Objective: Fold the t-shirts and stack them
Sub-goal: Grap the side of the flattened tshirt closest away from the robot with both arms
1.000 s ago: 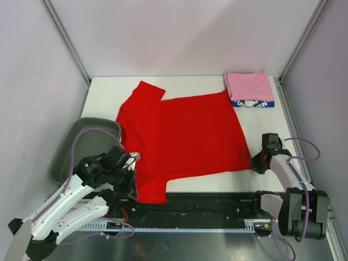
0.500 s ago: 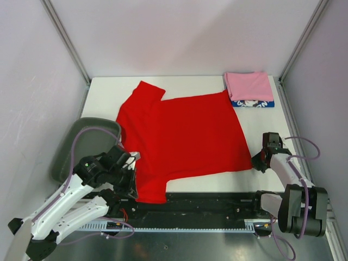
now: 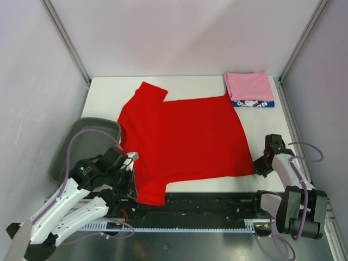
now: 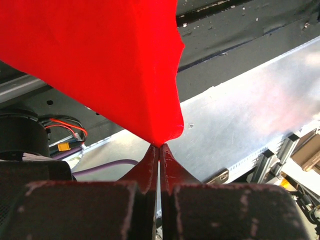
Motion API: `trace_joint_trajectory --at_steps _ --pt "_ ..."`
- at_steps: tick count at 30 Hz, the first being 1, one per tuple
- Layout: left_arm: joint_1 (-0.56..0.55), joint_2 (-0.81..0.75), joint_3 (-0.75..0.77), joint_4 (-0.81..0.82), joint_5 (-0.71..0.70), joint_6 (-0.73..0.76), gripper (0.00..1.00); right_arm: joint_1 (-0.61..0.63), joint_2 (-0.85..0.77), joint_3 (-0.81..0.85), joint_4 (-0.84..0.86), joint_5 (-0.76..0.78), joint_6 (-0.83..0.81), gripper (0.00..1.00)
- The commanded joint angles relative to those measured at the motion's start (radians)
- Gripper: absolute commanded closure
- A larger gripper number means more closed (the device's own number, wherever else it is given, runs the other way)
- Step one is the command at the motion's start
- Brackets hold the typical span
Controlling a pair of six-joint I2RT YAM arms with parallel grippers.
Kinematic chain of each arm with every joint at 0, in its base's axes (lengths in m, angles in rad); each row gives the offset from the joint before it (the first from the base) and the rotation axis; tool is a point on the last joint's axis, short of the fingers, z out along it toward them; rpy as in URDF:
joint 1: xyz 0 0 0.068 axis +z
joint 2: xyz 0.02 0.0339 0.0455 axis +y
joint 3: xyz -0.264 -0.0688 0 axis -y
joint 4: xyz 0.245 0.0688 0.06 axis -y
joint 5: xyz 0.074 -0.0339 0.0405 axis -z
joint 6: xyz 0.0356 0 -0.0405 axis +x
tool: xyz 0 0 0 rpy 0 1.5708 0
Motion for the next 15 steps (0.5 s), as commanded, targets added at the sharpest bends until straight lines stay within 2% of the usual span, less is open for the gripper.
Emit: trace_joint_trajectory --at_steps 1,15 --pt "-0.002 -0.015 0.047 -0.044 0.076 -0.036 1.00 -0.013 -0.042 0.024 -0.099 0.019 0.021 1.00" --pt "-0.016 0.056 0.005 0.073 0.200 -0.093 1.00 -0.019 0.058 0.101 -0.021 0.022 -0.029 1.00"
